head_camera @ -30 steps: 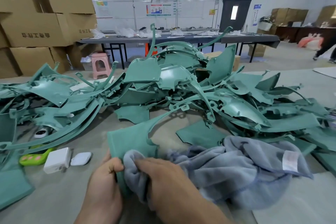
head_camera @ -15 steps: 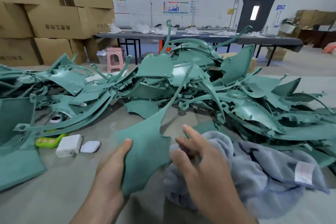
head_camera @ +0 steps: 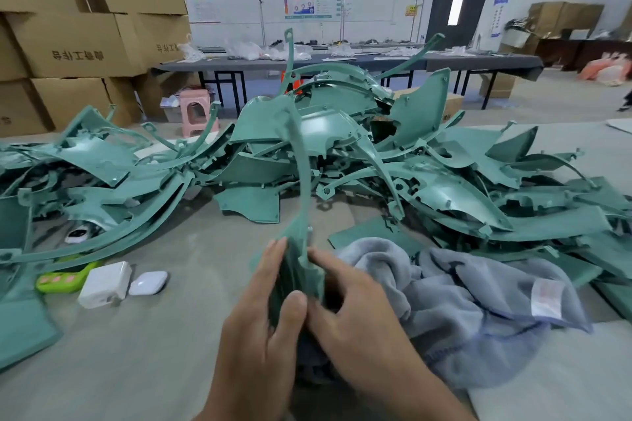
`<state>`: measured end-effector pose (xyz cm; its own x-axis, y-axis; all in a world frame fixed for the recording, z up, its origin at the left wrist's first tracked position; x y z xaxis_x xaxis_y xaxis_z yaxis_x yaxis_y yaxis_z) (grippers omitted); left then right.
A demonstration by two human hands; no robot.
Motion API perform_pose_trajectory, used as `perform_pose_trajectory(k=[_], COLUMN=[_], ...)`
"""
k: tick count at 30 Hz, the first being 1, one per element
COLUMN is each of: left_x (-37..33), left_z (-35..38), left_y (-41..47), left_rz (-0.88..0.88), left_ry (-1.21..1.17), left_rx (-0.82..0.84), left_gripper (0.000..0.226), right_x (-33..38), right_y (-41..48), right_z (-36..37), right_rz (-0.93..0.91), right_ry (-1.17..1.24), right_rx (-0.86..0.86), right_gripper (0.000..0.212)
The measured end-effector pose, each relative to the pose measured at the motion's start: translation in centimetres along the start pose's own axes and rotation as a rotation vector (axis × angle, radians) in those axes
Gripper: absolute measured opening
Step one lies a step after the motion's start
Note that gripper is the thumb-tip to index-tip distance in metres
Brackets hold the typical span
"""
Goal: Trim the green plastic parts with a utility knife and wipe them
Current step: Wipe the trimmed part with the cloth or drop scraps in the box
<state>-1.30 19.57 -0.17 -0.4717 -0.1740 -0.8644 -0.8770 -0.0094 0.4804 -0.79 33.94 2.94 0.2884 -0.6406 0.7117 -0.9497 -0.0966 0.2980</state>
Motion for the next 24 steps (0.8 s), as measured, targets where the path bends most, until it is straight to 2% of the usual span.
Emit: perform_pose_trajectory(k=[3, 5, 7, 9, 11, 13, 15, 16, 18, 21, 22, 24], left_x=[0.2, 0.2, 0.7, 1.4, 2.0, 2.3, 2.2, 2.1, 2.4, 2.6, 2.5, 2.0], left_z=[-0.4, -0.6, -0.6, -0.9, -1.7, -2.6, -3.3, -3.6, -3.9, -3.3, -2.8, -1.6], left_y=[0.2, 0.3, 0.3, 0.5, 1.0, 1.6, 1.9, 2.1, 2.3, 2.3, 2.2, 2.0], left_rz=[-0.063, -0.026, -0.056, -0.123, -0.162, -0.211, -0.269, -0.297, -0.347, -0.417, -0.429, -0.393], left_ry=[-0.447, -0.488, -0.428, -0.287, -0.198, -0.208, -0.252, -0.274, -0.331, -0.475, -0.525, -0.565], left_rx=[0.103, 0.192, 0.144, -0.078, -0.289, -0.41, -0.471, -0.485, -0.494, -0.424, -0.363, -0.237], left_gripper=[0.072, 0.074, 0.06, 0.04, 0.022, 0.015, 0.019, 0.021, 0.021, 0.02, 0.02, 0.013], right_x=[0.7, 0.3, 0.0, -0.3, -1.2, -2.3, -3.1, -3.0, -2.9, -0.9, 0.1, 1.6], right_y=[-0.1, -0.1, -0.3, -0.2, -0.1, 0.0, 0.5, 0.7, 1.0, 0.0, -0.2, 0.0], right_z=[-0.2, -0.6, -0.5, -0.8, -1.8, -2.4, -2.5, -2.5, -2.7, -3.9, -3.3, -0.4], right_rz=[-0.157, -0.211, -0.213, -0.1, 0.031, 0.136, 0.197, 0.187, 0.13, 0.006, -0.039, -0.138], right_ry=[0.124, 0.11, 0.052, -0.004, -0.3, -0.657, -0.75, -0.757, -0.688, -0.422, -0.397, -0.365], right_rx=[0.288, 0.354, 0.357, 0.157, -0.115, -0.176, -0.11, -0.102, -0.212, -0.705, -0.746, -0.543], right_gripper=[0.083, 0.092, 0.088, 0.081, 0.075, 0.062, 0.023, 0.012, 0.024, 0.011, 0.018, 0.03])
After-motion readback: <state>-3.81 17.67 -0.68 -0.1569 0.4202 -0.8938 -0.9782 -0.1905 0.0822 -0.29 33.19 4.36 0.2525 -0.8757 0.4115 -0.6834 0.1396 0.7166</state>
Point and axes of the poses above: each hand's wrist, its own y-axis towards the middle knuckle, its own z-axis out of the palm, x = y × z, the point moved 3 cm from there along y, towards the middle knuckle, and after that the axes turned 14 degrees about -y, right-handed, at the moved point
